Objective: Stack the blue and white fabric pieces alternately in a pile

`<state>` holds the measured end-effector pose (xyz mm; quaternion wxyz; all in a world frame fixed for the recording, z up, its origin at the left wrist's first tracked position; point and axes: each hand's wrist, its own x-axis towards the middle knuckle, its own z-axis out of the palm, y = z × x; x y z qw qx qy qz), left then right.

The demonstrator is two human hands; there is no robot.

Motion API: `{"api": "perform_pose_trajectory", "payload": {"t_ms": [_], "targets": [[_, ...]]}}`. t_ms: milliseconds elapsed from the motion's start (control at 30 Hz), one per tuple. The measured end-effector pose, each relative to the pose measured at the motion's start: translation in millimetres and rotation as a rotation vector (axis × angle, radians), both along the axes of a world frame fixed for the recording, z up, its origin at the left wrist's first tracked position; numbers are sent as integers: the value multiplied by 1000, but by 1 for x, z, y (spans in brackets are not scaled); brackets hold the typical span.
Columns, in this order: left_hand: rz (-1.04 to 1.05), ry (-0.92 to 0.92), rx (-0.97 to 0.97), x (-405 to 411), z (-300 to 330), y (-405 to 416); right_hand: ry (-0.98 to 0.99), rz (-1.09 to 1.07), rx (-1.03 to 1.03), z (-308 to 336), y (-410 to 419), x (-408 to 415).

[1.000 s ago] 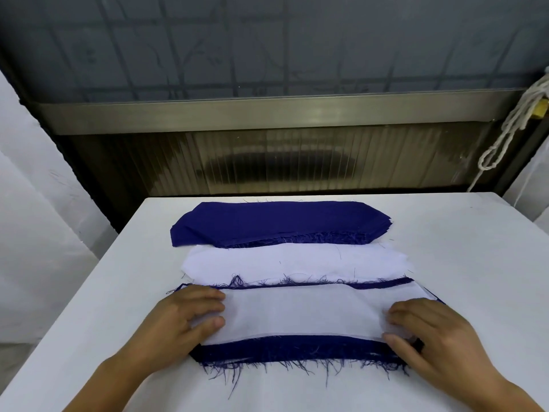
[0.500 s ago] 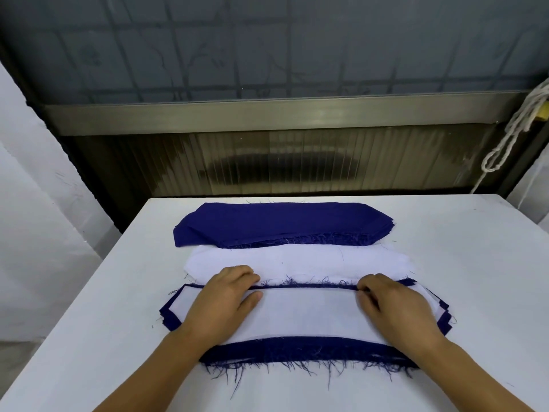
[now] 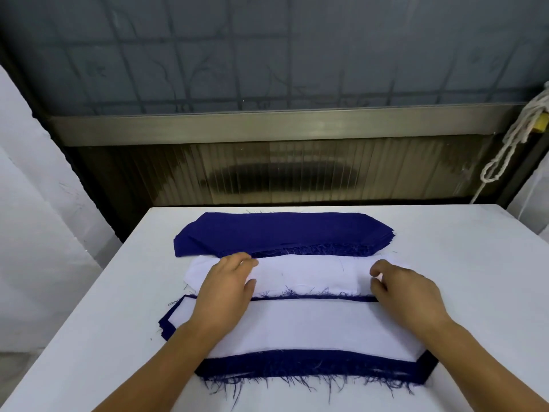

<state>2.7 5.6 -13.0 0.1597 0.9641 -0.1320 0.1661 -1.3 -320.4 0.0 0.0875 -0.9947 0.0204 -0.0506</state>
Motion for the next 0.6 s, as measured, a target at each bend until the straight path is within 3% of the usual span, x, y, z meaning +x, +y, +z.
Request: {"api": "perform_pose_trajectory", "payload": {"t_ms": [200, 433, 600], "targets": [[98, -6, 1, 53, 13, -9, -216, 133, 188, 4, 25, 52], [66, 151, 78, 80, -9, -4, -102, 169, 251, -18, 31, 91], [83, 92, 124, 82, -19, -4, -179, 177, 200, -31, 29, 93]]}}
